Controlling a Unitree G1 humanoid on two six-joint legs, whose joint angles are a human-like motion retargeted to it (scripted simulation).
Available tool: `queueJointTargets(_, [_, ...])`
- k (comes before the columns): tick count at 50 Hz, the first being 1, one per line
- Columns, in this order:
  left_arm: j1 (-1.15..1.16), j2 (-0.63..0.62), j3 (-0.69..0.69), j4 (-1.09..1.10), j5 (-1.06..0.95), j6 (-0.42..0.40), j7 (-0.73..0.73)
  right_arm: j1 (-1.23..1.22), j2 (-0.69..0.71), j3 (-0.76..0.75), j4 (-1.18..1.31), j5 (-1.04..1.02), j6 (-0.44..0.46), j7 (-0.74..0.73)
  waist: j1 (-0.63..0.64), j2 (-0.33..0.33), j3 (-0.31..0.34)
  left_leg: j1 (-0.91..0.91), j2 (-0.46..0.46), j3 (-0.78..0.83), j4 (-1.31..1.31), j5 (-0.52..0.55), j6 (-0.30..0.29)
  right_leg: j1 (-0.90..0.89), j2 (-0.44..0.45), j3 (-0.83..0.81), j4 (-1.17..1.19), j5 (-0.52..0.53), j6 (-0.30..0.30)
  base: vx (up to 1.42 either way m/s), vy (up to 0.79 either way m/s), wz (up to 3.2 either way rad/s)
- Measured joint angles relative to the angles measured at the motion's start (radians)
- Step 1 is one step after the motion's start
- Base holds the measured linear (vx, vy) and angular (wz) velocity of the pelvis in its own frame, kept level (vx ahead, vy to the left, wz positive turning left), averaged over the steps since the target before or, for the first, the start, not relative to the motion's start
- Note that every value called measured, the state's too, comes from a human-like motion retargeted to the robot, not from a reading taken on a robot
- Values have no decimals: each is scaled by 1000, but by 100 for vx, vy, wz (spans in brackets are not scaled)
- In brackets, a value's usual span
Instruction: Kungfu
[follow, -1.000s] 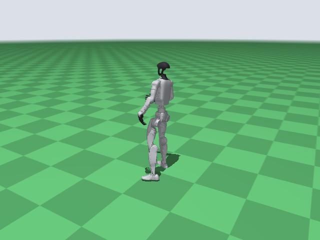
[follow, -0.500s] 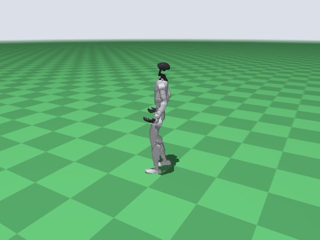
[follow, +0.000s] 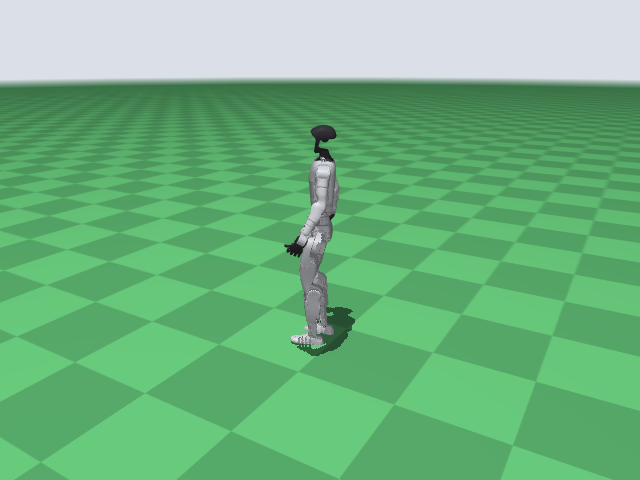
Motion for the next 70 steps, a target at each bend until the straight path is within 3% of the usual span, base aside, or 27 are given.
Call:
queueJointTargets(3, [4, -3, 1, 51, 139, -91, 227, -68, -80, 49, 102, -252, -110, -79, -25, 3, 17, 13, 16, 26, -6, -1, -2, 33, 4, 93, -32, 14, -1, -22, -14, -49])
queueJointTargets(8, [96, -92, 50, 147, 334, -203, 542, -135, -153, 106, 130, -643, -136, -71, -91, 15, 8, 24, 54, 96, -18, -4, -15, 80, -17, 125, -50, 78, 7, -25, -19, -81])
queueJointTargets(14, [158, -259, 105, 285, 352, -255, 803, -197, -150, 179, 109, -748, -86, 80, -104, 27, 21, 67, 134, 264, -33, -21, -49, 105, -74, 49, -13, 195, -40, -43, -23, -150])
queueJointTargets(19, [137, -343, 156, 377, 269, -322, 988, -234, -152, 200, 91, -841, -90, 73, -141, 31, 38, 90, 186, 356, -25, -23, -84, 129, -129, -99, -11, 265, -64, -53, -25, -140])
queueJointTargets(20, [134, -343, 169, 382, 250, -326, 985, -243, -158, 201, 89, -848, -96, 76, -147, 29, 37, 98, 189, 375, -27, -24, -92, 131, -132, -113, -18, 279, -54, -56, -33, -159])
queueJointTargets(22, [139, -316, 198, 381, 236, -327, 922, -264, -165, 202, 97, -858, -85, 106, -150, 21, 35, 125, 193, 425, -41, -21, -110, 125, -119, -98, -41, 200, 2, -49, -32, -155])
queueJointTargets(23, [144, -294, 204, 379, 237, -316, 885, -273, -165, 201, 102, -865, -76, 126, -162, 19, 33, 131, 199, 435, -40, -19, -120, 124, -110, -97, -51, 161, 1, -59, -47, -130])
queueJointTargets(28, [182, -147, 261, 375, 400, -232, 648, -271, -133, 128, 95, -969, -60, 148, -175, 18, 10, 167, 250, 535, -32, 4, -167, 150, -57, -152, -126, -19, -93, -44, -44, -129])
queueJointTargets(32, [186, -81, 295, 394, 582, -103, 622, -244, -53, 27, 165, -962, -78, -80, -186, 5, -64, 132, 312, 581, 22, 69, -168, 98, -2, -35, -140, -72, -121, -33, -58, -66])
queueJointTargets(35, [180, -98, 337, 406, 584, -78, 716, -252, 10, -51, 263, -901, -55, -292, -224, -34, -86, 48, 325, 494, 162, 102, -31, 77, -9, -9, -146, -91, -150, -45, -55, -53])
queueJointTargets(36, [183, -105, 342, 400, 547, -98, 735, -260, 32, -81, 293, -870, -36, -356, -233, -40, -83, 15, 326, 453, 226, 84, -12, 77, -8, 11, -149, -93, -158, -40, -41, -78])
queueJointTargets(37, [184, -114, 344, 395, 510, -117, 750, -267, 54, -116, 321, -837, -18, -416, -235, -45, -78, -21, 322, 401, 292, 64, -5, 76, -5, 31, -152, -93, -165, -35, -32, -115])
queueJointTargets(40, [171, -156, 337, 381, 432, -158, 773, -266, 113, -251, 385, -719, 2, -537, -173, -60, -62, -131, 224, 160, 461, 3, -70, 79, 6, 99, -163, -82, -184, -34, -43, -178])
queueJointTargets(43, [165, -210, 341, 390, 445, -186, 838, -244, 131, -297, 449, -530, -11, -506, -86, -80, -59, -179, 143, 113, 478, 4, -121, 71, 14, 157, -161, -75, -195, -16, -32, -188])
queueJointTargets(47, [169, -254, 311, 437, 465, -193, 877, -222, 110, -277, 531, -422, 36, -371, -15, -89, -54, -223, 117, 190, 416, 20, -105, 70, 36, 215, -166, -71, -207, -10, -38, -153])
queueJointTargets(55, [251, -276, 303, 513, 703, -134, 648, -233, 68, -167, 591, -674, 33, -439, 32, -48, -28, -321, 58, 258, 217, 89, -182, 121, 134, 389, -189, -72, -229, 6, -37, -140])
queueJointTargets(61, [287, -244, 296, 511, 887, -74, 545, -248, 68, -118, 557, -828, 46, -391, 34, -40, -26, -344, 63, 429, 172, 136, -140, 160, 192, 436, -170, -84, -243, 26, -40, -61])
queueJointTargets(63, [296, -234, 310, 492, 907, -61, 569, -257, 77, -114, 541, -867, 66, -372, 36, -48, -23, -329, 64, 464, 190, 152, -97, 177, 204, 443, -156, -91, -230, 36, -42, -32])
queueJointTargets(66, [311, -216, 332, 465, 880, -64, 618, -250, 100, -115, 510, -916, 72, -356, 28, -75, -38, -294, 35, 446, 201, 63, 39, 198, 203, 410, -129, -86, -170, 53, -45, -2])
queueJointTargets(68, [315, -198, 350, 464, 840, -60, 640, -231, 115, -105, 493, -937, 62, -354, 21, -91, -62, -277, -5, 338, 190, 12, 50, 209, 208, 389, -104, -49, -79, 79, -49, 0])
queueJointTargets(70, [301, -179, 383, 482, 798, -42, 645, -215, 132, -77, 484, -945, 62, -372, 7, -121, -95, -302, -37, 261, 199, 8, 34, 192, 189, 373, -51, 24, 75, 62, -54, 4])
